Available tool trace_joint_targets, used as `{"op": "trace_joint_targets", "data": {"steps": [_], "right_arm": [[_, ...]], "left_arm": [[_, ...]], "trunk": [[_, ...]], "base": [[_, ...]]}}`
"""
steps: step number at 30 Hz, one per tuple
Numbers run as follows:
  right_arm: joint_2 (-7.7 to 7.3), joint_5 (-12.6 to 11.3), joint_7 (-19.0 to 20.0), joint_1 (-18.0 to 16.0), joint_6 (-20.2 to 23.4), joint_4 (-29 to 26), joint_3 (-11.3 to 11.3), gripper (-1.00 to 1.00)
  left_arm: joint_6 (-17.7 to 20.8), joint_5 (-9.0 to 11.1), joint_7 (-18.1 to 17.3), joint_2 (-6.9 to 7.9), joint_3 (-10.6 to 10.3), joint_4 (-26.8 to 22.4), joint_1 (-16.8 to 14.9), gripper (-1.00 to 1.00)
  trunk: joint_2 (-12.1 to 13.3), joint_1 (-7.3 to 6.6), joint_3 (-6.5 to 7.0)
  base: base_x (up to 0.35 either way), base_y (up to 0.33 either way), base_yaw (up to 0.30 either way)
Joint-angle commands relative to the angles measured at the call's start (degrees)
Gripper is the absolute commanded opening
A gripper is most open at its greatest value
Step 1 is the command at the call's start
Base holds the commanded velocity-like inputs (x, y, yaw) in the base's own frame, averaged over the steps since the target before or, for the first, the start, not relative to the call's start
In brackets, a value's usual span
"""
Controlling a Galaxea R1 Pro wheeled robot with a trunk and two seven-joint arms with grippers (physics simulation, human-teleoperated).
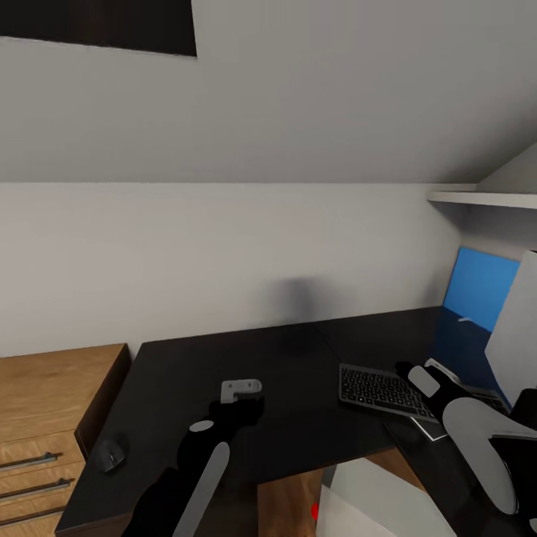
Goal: In the bedroom, organize the workspace by keeping the computer under the desk, ensuring the monitor is on the desk, placing the keyboard on the desk next to the monitor, placing the mouse on the desk next to the keyboard, moving the folder from the swivel chair onto the desk next to the mouse, stacking the notebook on top of the folder with the pen on top of the notebook, and positioning the swivel chair next to the desk.
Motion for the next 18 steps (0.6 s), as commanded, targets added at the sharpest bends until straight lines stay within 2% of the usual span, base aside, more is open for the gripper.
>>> {"op": "trace_joint_targets", "data": {"steps": [1,18], "right_arm": [[-0.01,0.01,-0.32,0.0,0.42,-0.15,0.04,1.0],[-0.01,0.01,-0.33,-0.01,0.42,-0.15,0.04,1.0]], "left_arm": [[0.13,0.6,0.55,0.01,-0.06,-0.06,-0.05,1.0],[0.14,0.61,0.55,0.01,-0.04,-0.06,-0.05,1.0]], "trunk": [[-0.04,0.0,-0.15],[-0.04,0.0,-1.63]], "base": [[0.0,0.0,0.0],[0.0,0.0,0.0]]}}
